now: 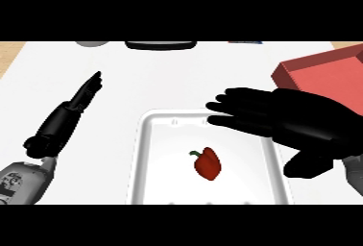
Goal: Pick the bell pepper from the tray and place it in the cardboard box
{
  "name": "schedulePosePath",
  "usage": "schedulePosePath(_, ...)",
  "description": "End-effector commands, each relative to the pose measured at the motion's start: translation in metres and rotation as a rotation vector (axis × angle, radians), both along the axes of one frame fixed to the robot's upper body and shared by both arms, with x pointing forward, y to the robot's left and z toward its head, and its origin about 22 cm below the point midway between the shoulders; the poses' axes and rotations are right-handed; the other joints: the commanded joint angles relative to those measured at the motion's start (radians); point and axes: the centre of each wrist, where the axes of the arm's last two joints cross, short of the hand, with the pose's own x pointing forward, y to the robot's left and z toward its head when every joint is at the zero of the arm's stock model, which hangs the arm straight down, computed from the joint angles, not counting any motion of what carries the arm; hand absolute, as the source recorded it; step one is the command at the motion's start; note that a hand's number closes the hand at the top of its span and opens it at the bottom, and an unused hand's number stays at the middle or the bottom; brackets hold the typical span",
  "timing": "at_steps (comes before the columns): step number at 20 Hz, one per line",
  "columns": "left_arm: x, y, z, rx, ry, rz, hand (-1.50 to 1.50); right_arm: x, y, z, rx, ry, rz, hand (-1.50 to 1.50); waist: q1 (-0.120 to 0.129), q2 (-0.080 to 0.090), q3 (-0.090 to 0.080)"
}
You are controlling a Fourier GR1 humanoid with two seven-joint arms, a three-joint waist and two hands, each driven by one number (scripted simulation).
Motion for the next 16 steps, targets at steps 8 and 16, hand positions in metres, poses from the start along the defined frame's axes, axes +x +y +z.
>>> schedulePosePath(8, 0.001, 0.0, -0.005, 0.002, -0.007, 0.008, 0.0, -0.059, 0.065, -0.025, -0.324, -0.09, -0.066, -1.5, -0.001, 0.003, 0.001)
schedulePosePath(16, 0.0, -0.008, 0.003, 0.004, 0.01, -0.003, 0.0, -0.085, 0.088, -0.028, -0.384, -0.029, -0.124, -1.5, 0.0, 0.003, 0.002)
